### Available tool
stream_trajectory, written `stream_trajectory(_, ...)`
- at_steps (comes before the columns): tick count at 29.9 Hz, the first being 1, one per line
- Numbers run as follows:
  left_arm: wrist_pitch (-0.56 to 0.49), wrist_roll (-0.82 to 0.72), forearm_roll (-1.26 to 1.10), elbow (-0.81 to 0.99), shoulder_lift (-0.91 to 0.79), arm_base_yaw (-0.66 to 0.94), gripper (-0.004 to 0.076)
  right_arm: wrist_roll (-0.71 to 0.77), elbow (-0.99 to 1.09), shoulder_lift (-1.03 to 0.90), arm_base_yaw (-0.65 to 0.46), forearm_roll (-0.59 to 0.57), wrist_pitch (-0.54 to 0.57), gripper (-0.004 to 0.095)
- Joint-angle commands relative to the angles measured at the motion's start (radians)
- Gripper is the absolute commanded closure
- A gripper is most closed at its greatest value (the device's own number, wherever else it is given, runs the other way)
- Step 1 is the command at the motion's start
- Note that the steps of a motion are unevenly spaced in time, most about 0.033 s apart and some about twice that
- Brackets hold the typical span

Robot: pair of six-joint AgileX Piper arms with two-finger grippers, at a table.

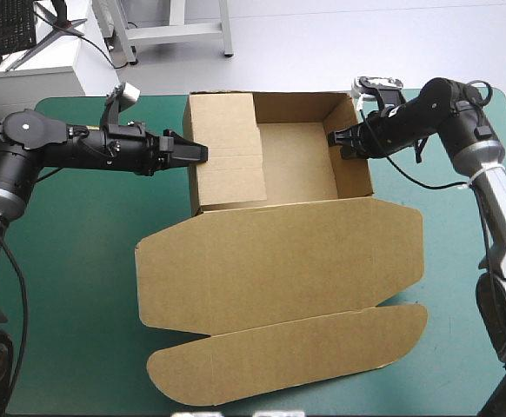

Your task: Fold the box

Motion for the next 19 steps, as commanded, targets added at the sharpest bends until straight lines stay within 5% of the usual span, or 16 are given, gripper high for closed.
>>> stream_trajectory(1, 0.061, -0.025, 0.032, -0.025, -0.042, -0.005, 0.0255, 0.061, -0.027, -0.054, 0.046, 0.007, -0.054, 0.0914)
stream_trajectory(9, 0.061, -0.082, 0.232, -0.025, -0.042, -0.005, 0.0255, 0.197, -0.035, -0.054, 0.179, -0.113, -0.143, 0.0908)
stream_trajectory(19, 0.05, -0.179, 0.39, -0.025, -0.042, -0.005, 0.0255, 0.272, -0.19, -0.025, 0.299, -0.223, -0.11, 0.0908)
